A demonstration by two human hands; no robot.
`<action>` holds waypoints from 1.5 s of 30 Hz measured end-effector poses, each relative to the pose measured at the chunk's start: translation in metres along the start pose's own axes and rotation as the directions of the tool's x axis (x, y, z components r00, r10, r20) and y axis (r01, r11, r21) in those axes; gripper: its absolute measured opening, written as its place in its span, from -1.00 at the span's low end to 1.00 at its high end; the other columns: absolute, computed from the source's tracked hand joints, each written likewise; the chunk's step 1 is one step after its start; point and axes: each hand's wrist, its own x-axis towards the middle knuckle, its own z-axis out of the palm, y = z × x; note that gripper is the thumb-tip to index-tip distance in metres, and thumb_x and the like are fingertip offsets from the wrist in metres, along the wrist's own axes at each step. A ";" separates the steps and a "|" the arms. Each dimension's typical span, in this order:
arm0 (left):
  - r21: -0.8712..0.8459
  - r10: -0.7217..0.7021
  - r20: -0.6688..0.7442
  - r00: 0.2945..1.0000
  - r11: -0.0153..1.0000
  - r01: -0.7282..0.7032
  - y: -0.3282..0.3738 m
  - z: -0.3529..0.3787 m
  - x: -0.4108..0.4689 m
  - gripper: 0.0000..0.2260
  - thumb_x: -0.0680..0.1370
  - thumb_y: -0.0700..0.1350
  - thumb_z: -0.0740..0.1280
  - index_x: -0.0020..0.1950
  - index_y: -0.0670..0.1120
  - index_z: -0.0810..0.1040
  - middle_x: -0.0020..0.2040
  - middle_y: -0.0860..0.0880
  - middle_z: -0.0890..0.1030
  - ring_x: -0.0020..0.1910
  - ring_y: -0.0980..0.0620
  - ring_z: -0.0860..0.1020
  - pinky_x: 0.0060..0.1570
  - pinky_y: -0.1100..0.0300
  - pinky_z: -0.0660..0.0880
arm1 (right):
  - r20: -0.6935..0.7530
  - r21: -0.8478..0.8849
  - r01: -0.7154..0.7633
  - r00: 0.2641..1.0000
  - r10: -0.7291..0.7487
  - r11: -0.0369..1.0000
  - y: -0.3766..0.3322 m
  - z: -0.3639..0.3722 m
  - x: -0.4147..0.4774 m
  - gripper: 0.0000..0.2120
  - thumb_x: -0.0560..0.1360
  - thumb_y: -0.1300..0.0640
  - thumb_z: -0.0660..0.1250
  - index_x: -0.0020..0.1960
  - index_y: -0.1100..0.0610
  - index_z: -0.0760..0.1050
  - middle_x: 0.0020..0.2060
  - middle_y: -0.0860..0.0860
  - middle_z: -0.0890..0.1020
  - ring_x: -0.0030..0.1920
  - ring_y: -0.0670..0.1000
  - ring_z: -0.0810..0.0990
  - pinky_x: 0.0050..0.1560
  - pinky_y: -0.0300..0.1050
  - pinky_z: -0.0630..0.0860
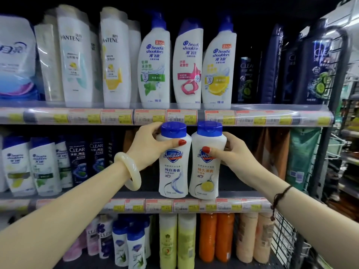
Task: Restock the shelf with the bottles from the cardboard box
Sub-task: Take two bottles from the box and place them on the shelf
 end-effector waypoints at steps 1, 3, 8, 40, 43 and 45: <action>-0.016 -0.007 0.000 1.000 1.000 0.007 -0.001 0.000 0.000 -0.63 0.31 -0.16 0.52 0.08 -0.08 0.56 -0.01 0.00 0.66 -0.06 0.08 0.65 -0.20 0.27 0.61 | 0.001 0.002 -0.002 1.000 0.002 1.000 0.001 0.000 0.000 -0.55 0.40 0.13 0.43 0.26 0.07 0.43 0.09 0.02 0.63 0.09 0.02 0.63 0.10 0.09 0.59; -0.035 -0.023 0.010 1.000 0.999 0.023 -0.002 0.000 0.000 -0.60 0.31 -0.17 0.52 0.11 -0.08 0.54 -0.01 0.02 0.66 -0.06 0.08 0.64 -0.20 0.28 0.61 | -0.004 0.007 -0.001 1.000 0.001 1.000 0.001 0.001 0.000 -0.57 0.41 0.13 0.42 0.25 0.06 0.42 0.10 0.02 0.63 0.09 0.01 0.63 0.10 0.07 0.59; -0.074 -0.099 0.033 0.994 0.992 0.102 -0.020 0.003 -0.006 -0.49 0.27 -0.19 0.55 0.17 -0.03 0.49 0.08 -0.07 0.64 0.04 -0.04 0.63 0.00 -0.04 0.60 | 0.010 0.038 -0.019 1.000 0.019 0.999 0.007 0.005 -0.005 -0.62 0.43 0.12 0.39 0.22 -0.01 0.42 0.10 0.00 0.63 0.10 0.00 0.62 0.10 0.06 0.58; -0.242 -0.539 0.221 0.813 0.777 0.581 -0.039 0.015 -0.004 -0.59 0.39 -0.18 0.45 0.21 -0.21 0.50 0.05 -0.19 0.66 0.02 -0.15 0.64 -0.02 -0.07 0.57 | 0.092 0.212 -0.301 0.953 0.287 0.930 0.027 0.010 0.000 -0.77 0.48 0.20 0.34 0.13 0.22 0.51 -0.03 0.14 0.70 -0.04 0.13 0.69 -0.07 0.06 0.63; -0.253 -0.547 0.226 0.806 0.766 0.591 -0.040 0.012 0.010 -0.59 0.40 -0.18 0.44 0.23 -0.21 0.50 0.08 -0.20 0.65 0.06 -0.16 0.62 0.05 -0.11 0.54 | 0.084 0.218 -0.305 0.952 0.294 0.927 0.024 0.011 0.014 -0.80 0.49 0.21 0.32 0.11 0.22 0.52 -0.03 0.15 0.69 -0.04 0.13 0.67 0.01 0.10 0.60; -0.249 -0.551 0.224 0.804 0.765 0.594 -0.042 0.009 0.019 -0.57 0.40 -0.16 0.44 0.24 -0.20 0.49 0.10 -0.20 0.65 0.08 -0.15 0.61 0.09 -0.14 0.52 | 0.077 0.224 -0.317 0.948 0.308 0.922 0.023 0.011 0.023 -0.82 0.50 0.20 0.31 0.09 0.22 0.52 -0.05 0.14 0.69 -0.05 0.13 0.67 0.03 0.10 0.59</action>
